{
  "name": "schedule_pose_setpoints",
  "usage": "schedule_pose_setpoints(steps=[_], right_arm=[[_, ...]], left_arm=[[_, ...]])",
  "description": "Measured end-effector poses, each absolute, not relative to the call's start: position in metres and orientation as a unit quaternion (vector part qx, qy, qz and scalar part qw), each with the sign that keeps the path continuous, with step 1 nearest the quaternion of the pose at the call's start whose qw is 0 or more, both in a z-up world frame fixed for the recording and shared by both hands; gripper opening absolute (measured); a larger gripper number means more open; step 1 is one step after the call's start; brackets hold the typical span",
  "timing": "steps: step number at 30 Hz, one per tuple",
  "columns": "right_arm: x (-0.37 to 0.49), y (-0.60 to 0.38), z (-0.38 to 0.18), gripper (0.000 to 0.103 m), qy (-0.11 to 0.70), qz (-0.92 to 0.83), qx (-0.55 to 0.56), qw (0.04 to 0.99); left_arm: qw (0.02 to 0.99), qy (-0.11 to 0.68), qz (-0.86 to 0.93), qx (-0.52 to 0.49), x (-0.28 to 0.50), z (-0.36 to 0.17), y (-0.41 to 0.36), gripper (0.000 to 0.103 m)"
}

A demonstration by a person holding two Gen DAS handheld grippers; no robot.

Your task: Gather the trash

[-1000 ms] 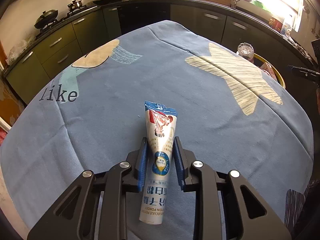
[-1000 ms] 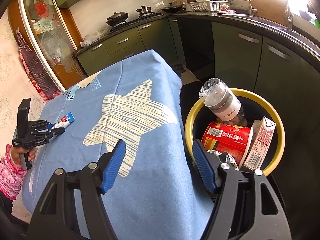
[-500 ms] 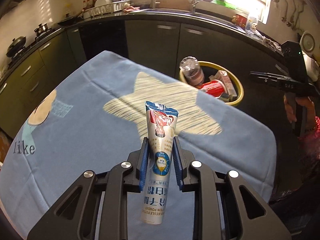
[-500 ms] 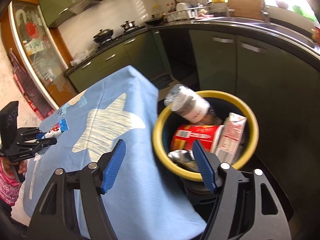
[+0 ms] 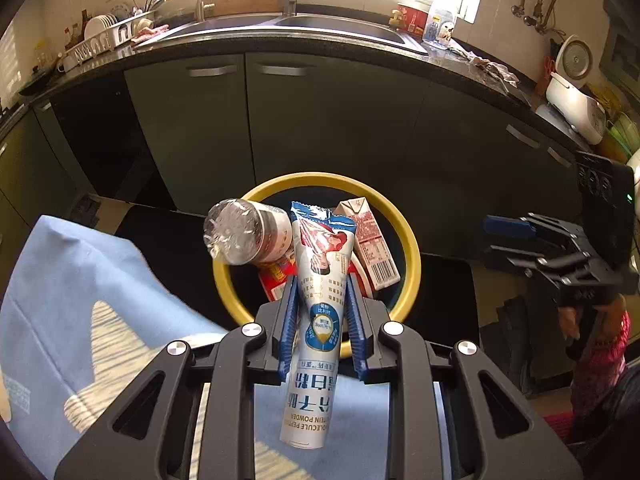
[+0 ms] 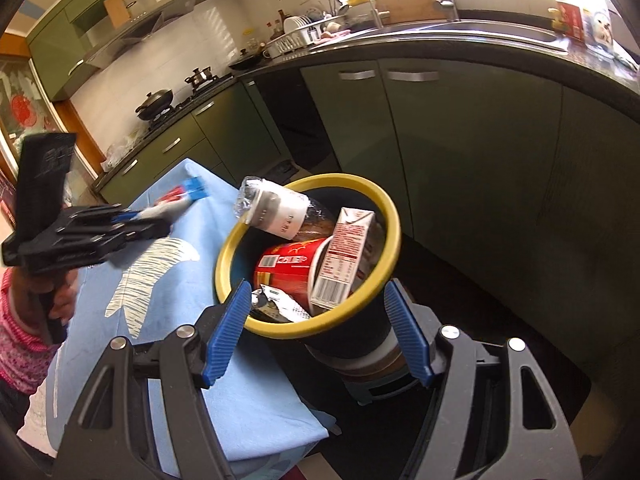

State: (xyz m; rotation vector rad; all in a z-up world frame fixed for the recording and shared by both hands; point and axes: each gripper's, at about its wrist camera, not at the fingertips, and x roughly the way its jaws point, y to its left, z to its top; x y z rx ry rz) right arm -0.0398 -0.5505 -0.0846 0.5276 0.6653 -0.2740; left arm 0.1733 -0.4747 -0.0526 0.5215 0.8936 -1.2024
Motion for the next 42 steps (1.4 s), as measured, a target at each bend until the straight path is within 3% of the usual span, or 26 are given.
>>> schedule_pose_setpoints(steps=[5,8,10,14,16,22,27,33,42], right_arm=[[-0.05,-0.558,-0.091,0.066,0.319,-0.138,0.266,0.899],[-0.053,-0.56,-0.093,0.066,0.318,-0.139,0.271,0.898],[-0.053,-0.559,-0.094,0.066,0.317,-0.136,0.273,0.898],[-0.052,-0.555,-0.094,0.066,0.317,-0.126,0.272,0.9],[-0.05,-0.552,-0.093,0.066,0.318,-0.119,0.27,0.901],[-0.037,-0.53,-0.084,0.068,0.327,-0.092,0.249,0.907],[-0.03,-0.5,-0.071,0.073,0.327,-0.07,0.215,0.918],[-0.028,-0.462,-0.052,0.092,0.317,-0.052,0.177,0.93],[-0.037,-0.419,-0.023,0.096,0.301,-0.047,0.13,0.944]], left_arm=[[0.68,0.437,-0.538,0.237,0.181,-0.088,-0.531,0.025],[0.686,0.441,-0.523,0.247,0.183,-0.102,-0.551,0.032],[0.695,0.44,-0.511,0.251,0.184,-0.105,-0.557,0.052],[0.711,0.434,-0.502,0.23,0.182,-0.093,-0.549,0.064],[0.724,0.423,-0.498,0.222,0.179,-0.082,-0.531,0.078],[0.772,0.382,-0.476,0.18,0.156,-0.039,-0.442,0.094],[0.829,0.34,-0.423,0.139,0.126,-0.007,-0.348,0.098],[0.895,0.295,-0.324,0.089,0.087,0.021,-0.234,0.098],[0.96,0.246,-0.132,0.037,0.035,0.039,-0.107,0.098]])
